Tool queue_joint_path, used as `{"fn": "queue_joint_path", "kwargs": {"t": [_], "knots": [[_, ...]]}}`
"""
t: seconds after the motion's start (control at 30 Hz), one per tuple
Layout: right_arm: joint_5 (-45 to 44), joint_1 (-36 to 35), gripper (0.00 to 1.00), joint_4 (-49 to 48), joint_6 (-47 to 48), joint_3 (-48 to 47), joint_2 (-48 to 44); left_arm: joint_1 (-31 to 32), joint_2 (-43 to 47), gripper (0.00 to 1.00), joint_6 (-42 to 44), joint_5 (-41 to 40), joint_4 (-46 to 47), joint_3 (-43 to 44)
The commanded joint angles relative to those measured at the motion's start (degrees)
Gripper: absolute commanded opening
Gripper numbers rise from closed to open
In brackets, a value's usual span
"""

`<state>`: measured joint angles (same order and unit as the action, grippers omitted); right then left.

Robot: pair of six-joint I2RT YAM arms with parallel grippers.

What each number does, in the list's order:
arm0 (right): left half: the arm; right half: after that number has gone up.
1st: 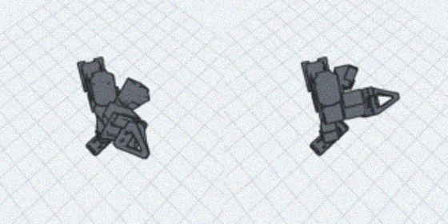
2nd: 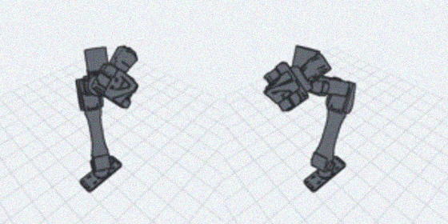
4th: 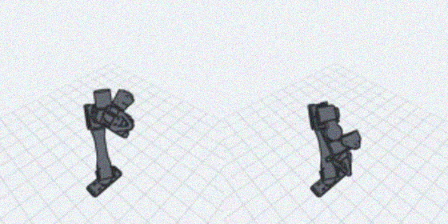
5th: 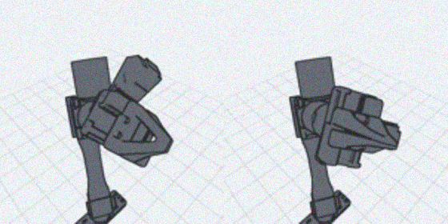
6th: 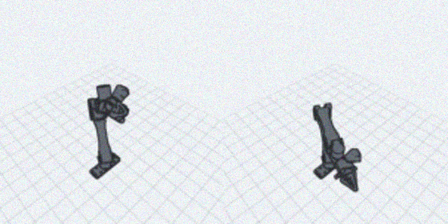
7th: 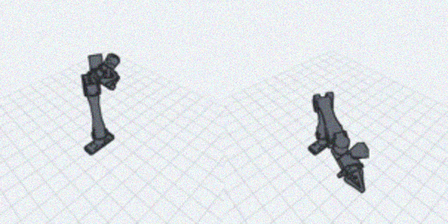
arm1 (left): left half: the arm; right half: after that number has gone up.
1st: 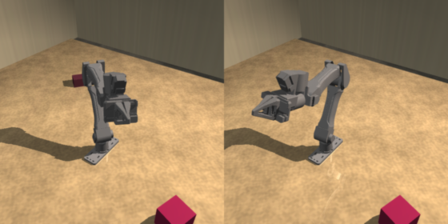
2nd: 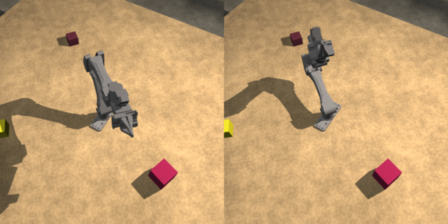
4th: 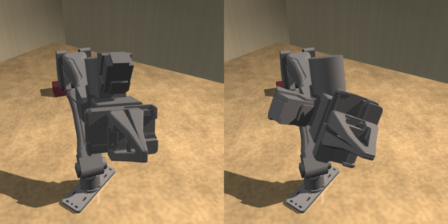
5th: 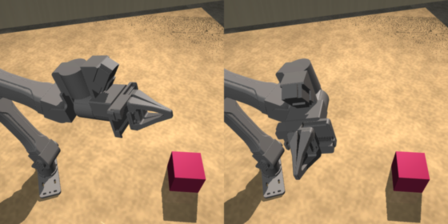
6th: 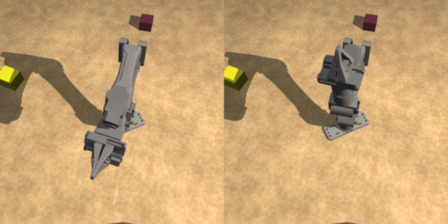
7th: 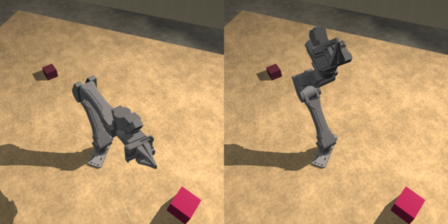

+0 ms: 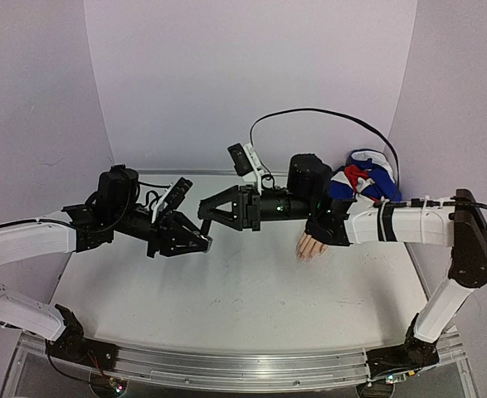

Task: Paint the nails

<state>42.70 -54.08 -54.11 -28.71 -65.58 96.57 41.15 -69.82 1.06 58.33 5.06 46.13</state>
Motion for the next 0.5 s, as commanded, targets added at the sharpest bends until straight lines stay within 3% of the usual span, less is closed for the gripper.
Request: {"fn": "queue_joint_path", "kwargs": {"t": [0.0,0.13,0.27,0.37,0.47], "knots": [[3.80,-0.96,0.35,-4.61,-0.15,-4.11,1.51,0.25,0.61,0.00,-0.53,2.00,2.94,3.13],[4.61,-1.83,0.28,-4.56,0.14,-5.27,2.64,0.25,0.78,0.00,-0.54,1.84,3.01,3.09],[4.65,-2.57,0.14,-4.32,0.22,-6.16,3.50,0.25,1.44,0.00,-0.39,0.54,3.00,2.88],[3.53,-3.34,0.02,-3.24,0.85,-6.48,3.91,0.25,3.00,0.00,0.21,-3.59,3.03,2.24],[0.34,-4.24,0.00,-0.49,1.85,-7.11,4.64,0.16,5.47,0.00,0.91,-11.28,3.03,1.21]]}}
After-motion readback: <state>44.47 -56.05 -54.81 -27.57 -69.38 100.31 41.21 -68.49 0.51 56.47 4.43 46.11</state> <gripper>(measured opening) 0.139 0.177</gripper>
